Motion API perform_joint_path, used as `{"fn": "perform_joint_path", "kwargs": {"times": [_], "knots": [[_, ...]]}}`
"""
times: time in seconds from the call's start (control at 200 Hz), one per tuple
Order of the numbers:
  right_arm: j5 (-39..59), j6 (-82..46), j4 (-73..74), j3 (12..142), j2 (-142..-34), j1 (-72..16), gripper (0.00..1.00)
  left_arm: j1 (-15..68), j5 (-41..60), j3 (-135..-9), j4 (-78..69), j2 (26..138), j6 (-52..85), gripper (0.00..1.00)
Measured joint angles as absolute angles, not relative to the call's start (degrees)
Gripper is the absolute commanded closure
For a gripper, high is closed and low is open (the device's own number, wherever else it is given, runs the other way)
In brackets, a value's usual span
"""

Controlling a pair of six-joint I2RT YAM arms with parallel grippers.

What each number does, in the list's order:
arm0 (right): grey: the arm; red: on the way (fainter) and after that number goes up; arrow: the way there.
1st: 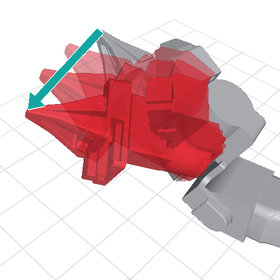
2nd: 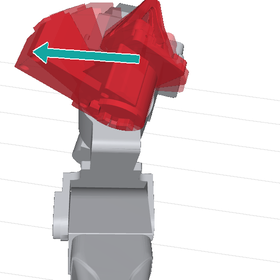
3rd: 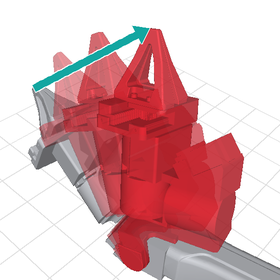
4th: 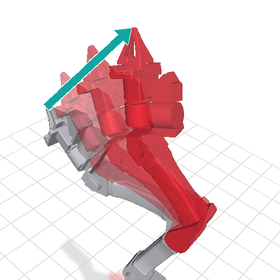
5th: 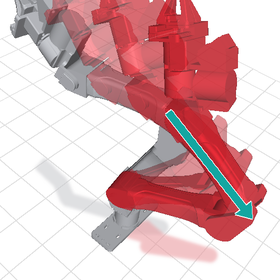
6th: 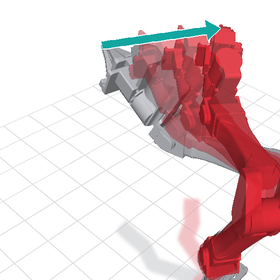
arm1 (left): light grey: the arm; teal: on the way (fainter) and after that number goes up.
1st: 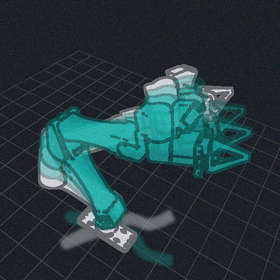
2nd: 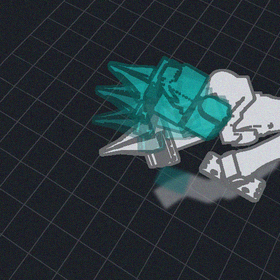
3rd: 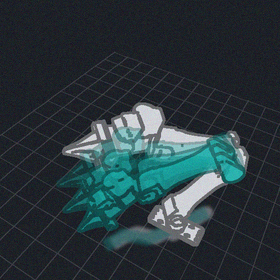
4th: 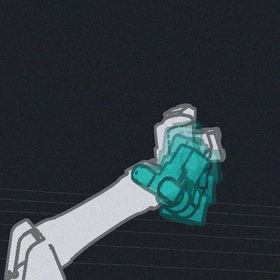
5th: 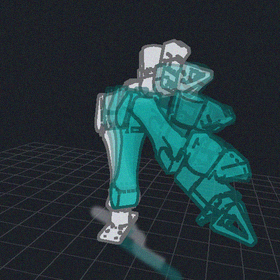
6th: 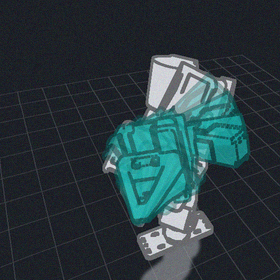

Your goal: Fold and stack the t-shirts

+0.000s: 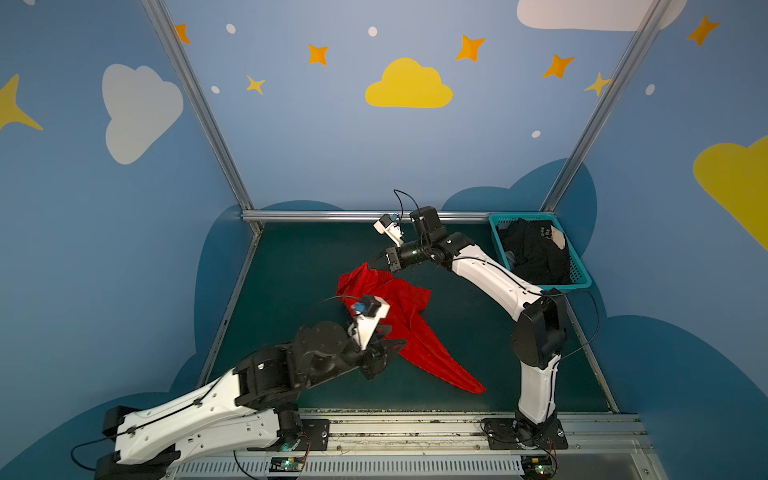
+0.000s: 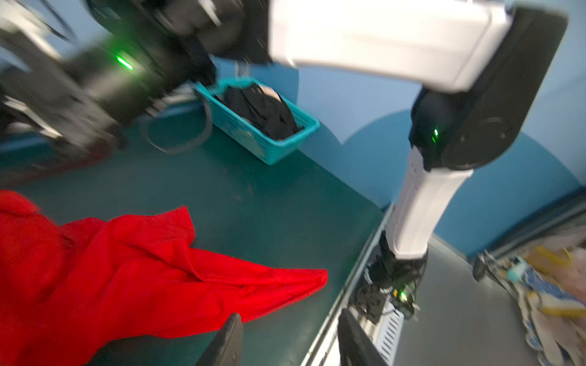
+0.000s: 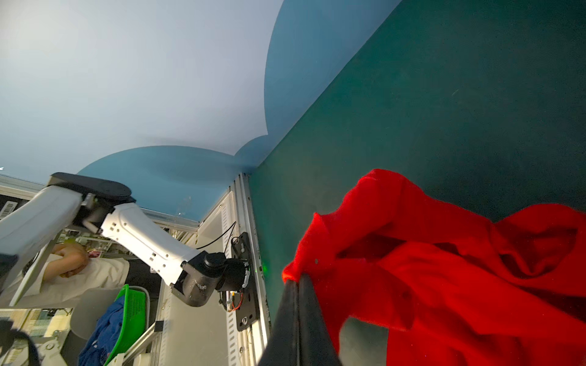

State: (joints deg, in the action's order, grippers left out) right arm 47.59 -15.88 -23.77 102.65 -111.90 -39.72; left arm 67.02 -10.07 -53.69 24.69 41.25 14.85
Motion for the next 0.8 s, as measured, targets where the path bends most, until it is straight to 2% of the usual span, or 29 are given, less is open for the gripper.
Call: {"fn": "perform_joint_path", "kwargs": {"times": [0.12, 0.27, 0.345, 0.396, 0.491, 0.566, 0.671, 0.801], "knots": [[46.44, -15.38, -24.32, 97.65, -110.39, -44.53, 1.0, 63.11, -18.63, -52.97, 27.99, 35.53, 16.56, 0.48], [45.54, -14.46, -26.11, 93.12, -110.65, -50.76, 1.0, 58.17, -25.04, -52.95, 32.8, 35.51, 20.03, 0.47], [45.23, -13.54, -28.69, 92.42, -112.12, -53.52, 0.82, 55.75, -27.11, -52.97, 35.35, 36.53, 22.0, 0.47], [44.88, -12.86, -30.24, 92.38, -113.32, -54.76, 0.64, 54.04, -27.94, -52.99, 36.91, 37.56, 23.33, 0.46], [43.72, -11.46, -33.01, 91.92, -114.93, -55.94, 0.49, 49.74, -28.29, -53.12, 39.68, 40.23, 25.63, 0.46], [42.19, -10.72, -34.81, 91.44, -114.83, -55.61, 0.44, 45.32, -27.46, -53.32, 41.54, 42.85, 27.24, 0.46], [40.21, -10.0, -35.35, 91.37, -113.86, -54.04, 0.42, 39.86, -24.67, -53.56, 42.89, 46.44, 28.53, 0.47], [38.11, -10.04, -35.18, 90.21, -110.28, -49.39, 0.42, 35.33, -19.66, -53.58, 43.51, 51.96, 28.53, 0.55]]}}
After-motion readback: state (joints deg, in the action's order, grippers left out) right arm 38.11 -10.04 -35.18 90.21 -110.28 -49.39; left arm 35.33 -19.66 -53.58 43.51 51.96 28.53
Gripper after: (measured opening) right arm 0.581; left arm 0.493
